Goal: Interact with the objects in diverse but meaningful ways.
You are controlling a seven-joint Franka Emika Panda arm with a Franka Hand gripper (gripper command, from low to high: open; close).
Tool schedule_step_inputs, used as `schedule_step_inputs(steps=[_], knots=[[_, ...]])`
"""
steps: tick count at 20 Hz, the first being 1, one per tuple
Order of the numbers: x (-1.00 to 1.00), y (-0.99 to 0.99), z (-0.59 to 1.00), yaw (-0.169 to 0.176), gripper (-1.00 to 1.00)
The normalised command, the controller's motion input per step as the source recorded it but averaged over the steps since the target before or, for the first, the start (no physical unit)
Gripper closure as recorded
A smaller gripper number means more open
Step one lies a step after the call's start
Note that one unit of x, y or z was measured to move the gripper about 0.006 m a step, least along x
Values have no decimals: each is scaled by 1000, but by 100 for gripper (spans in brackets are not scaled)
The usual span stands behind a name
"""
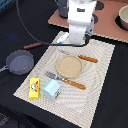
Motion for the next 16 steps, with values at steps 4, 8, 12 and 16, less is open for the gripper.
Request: schedule_step_inputs(steps=[4,8,12,16], knots=[[-393,479,0,0,-100],[-407,512,-9,0,-100],[-533,554,-133,0,-100],[-534,551,-142,0,-100]])
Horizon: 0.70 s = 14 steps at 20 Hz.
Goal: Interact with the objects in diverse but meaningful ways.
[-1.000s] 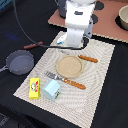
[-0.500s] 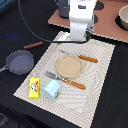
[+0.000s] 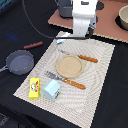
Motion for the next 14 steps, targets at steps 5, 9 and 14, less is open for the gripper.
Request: schedule_step_inputs(steps=[5,9,14], knots=[[-511,507,-122,0,-100],[-524,502,-131,0,-100],[-776,293,-242,0,-100]])
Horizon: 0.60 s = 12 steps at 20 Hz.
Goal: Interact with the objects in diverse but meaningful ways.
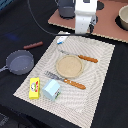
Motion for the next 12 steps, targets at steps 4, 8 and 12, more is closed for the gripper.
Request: schedule_step_inputs(steps=[4,8,12], knots=[[-864,234,-262,0,-100],[-857,260,-339,0,-100],[-822,277,-353,0,-100]])
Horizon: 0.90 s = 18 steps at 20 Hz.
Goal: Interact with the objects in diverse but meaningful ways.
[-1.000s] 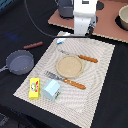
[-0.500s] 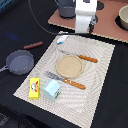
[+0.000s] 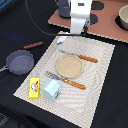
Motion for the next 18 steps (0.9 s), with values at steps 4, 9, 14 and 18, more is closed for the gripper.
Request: schedule_step_inputs(steps=[4,9,14,18], knots=[[-784,310,-400,9,-100],[-679,245,-374,32,-100],[-157,53,-121,88,-100],[-55,0,-70,120,-100]])
